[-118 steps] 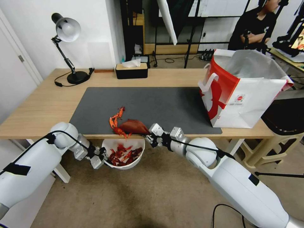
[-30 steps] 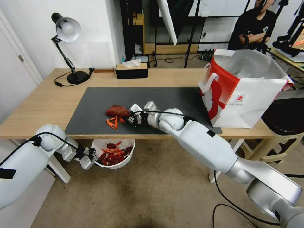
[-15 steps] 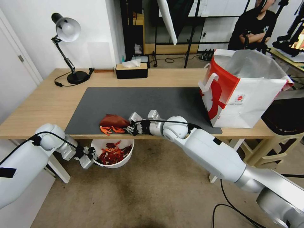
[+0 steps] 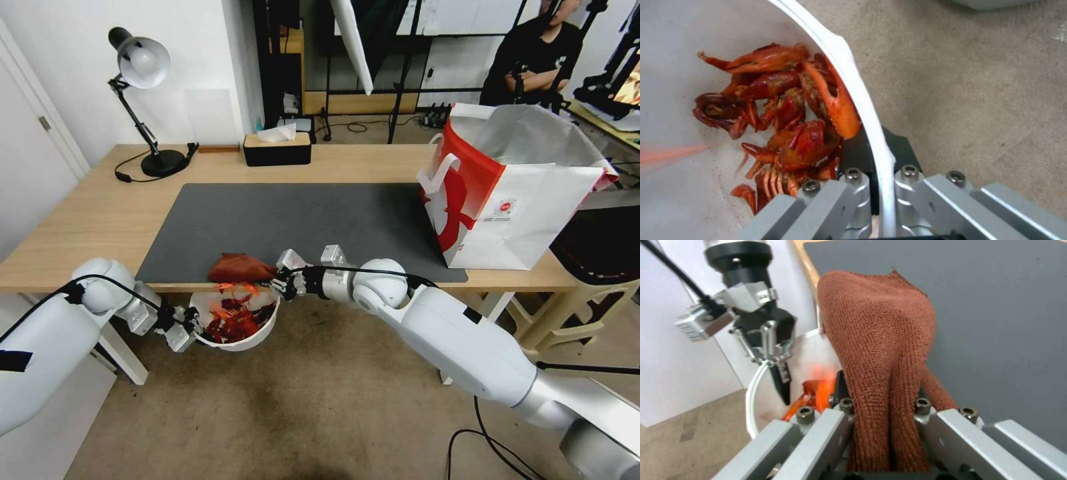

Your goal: Sweep shrimp from table into container with towel, then put container into takeout bag.

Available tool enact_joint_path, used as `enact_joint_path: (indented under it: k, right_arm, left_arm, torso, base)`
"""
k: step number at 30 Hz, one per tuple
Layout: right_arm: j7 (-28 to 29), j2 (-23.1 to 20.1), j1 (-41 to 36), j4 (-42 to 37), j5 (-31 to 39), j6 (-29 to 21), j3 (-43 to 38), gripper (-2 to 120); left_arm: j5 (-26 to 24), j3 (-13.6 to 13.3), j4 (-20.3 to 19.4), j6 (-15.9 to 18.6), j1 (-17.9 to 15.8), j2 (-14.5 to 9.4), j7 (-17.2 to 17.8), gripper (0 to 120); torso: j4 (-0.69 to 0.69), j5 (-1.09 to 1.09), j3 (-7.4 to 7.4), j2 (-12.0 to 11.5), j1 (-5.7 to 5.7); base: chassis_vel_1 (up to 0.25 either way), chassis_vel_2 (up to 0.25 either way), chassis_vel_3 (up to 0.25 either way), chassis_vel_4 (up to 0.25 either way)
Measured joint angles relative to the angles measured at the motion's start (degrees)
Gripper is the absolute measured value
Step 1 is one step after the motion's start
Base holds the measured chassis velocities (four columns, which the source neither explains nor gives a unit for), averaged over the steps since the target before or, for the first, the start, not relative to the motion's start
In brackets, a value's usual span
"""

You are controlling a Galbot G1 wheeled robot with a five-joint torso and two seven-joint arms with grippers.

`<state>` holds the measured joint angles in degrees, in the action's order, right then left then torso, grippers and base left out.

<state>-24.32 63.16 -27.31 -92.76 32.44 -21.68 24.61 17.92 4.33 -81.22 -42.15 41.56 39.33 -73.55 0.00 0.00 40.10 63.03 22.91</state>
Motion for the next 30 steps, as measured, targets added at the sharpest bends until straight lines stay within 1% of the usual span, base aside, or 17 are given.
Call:
enact_joint_path:
  k: [13, 17, 20, 21, 22, 25, 26, 27, 28, 29, 30]
  right_arm:
    - [-0.1, -1.4, -2.3, -3.8, 1.5, -0.5, -0.3, 3]
    - [0.2, -1.5, -3.1, -4.5, 2.6, -0.4, -1.5, 3]
    - [1.5, -1.0, -3.9, -5.1, 4.7, -0.1, -3.6, 3]
    - [3.0, -0.7, -4.4, -5.6, 6.6, 0.0, -5.2, 3]
    - [3.0, -0.7, -4.4, -5.6, 6.6, 0.0, -5.2, 3]
    - [6.3, -0.2, -5.4, -6.5, 10.8, 0.4, -7.9, 3]
    - [6.3, -0.2, -5.4, -6.5, 10.8, 0.4, -7.9, 3]
    - [9.3, 0.2, -6.4, -7.3, 14.8, 1.0, -10.5, 3]
    - [12.4, 0.4, -7.2, -8.1, 17.2, 1.2, -12.8, 3]
    - [16.3, 0.6, -8.0, -9.0, 18.1, 1.2, -14.9, 3]
    - [16.3, 0.6, -8.0, -9.0, 18.1, 1.2, -14.9, 3]
  left_arm:
    - [0.0, -0.4, -0.1, 0.0, -0.1, 0.4, 0.0, 0]
    - [0.0, -0.4, -0.1, 0.0, -0.1, 0.3, 0.0, 0]
    - [0.0, -0.3, -0.1, 0.0, 0.1, 0.3, 0.0, 0]
    - [0.0, -0.2, -0.2, 0.0, 0.4, 0.2, 0.0, 0]
    - [0.0, -0.2, -0.2, 0.0, 0.4, 0.2, 0.0, 0]
    - [0.0, -0.1, -0.4, 0.0, 0.8, 0.2, 0.0, 0]
    - [0.0, -0.1, -0.4, 0.0, 0.8, 0.2, 0.0, 0]
    - [0.1, 0.1, -0.7, 0.0, 1.2, 0.2, 0.0, 0]
    - [0.1, 0.1, -0.9, 0.0, 1.4, 0.2, 0.0, 0]
    - [0.2, 0.2, -1.2, 0.0, 1.7, 0.2, 0.0, 0]
    - [0.2, 0.2, -1.2, 0.0, 1.7, 0.2, 0.0, 0]
  torso:
    - [0.00, 0.00, 0.00, 0.0, 0.00]
    - [0.00, 0.00, 0.00, 0.0, 0.00]
    - [0.00, 0.00, 0.00, 0.0, 0.00]
    - [0.00, 0.00, 0.00, 0.0, 0.00]
    - [0.00, 0.00, 0.00, 0.0, 0.00]
    - [0.00, 0.00, 0.00, 0.0, 0.00]
    - [0.00, 0.00, 0.00, 0.0, 0.00]
    - [0.00, 0.00, 0.00, 0.0, 0.00]
    - [0.00, 0.00, 0.00, 0.0, 0.00]
    - [0.01, 0.00, 0.00, 0.0, 0.00]
    - [0.01, 0.00, 0.00, 0.0, 0.00]
  base:
    - [0.000, 0.000, 0.000, 0.000]
    - [0.000, 0.000, 0.000, 0.000]
    - [0.000, 0.000, 0.000, 0.000]
    - [0.000, 0.000, 0.000, 0.000]
    - [0.000, 0.000, 0.000, 0.000]
    - [0.000, 0.000, 0.000, 0.000]
    - [0.000, 0.000, 0.000, 0.000]
    - [0.000, 0.000, 0.000, 0.000]
    - [0.000, 0.000, 0.000, 0.000]
    - [0.000, 0.000, 0.000, 0.000]
    - [0.000, 0.000, 0.000, 0.000]
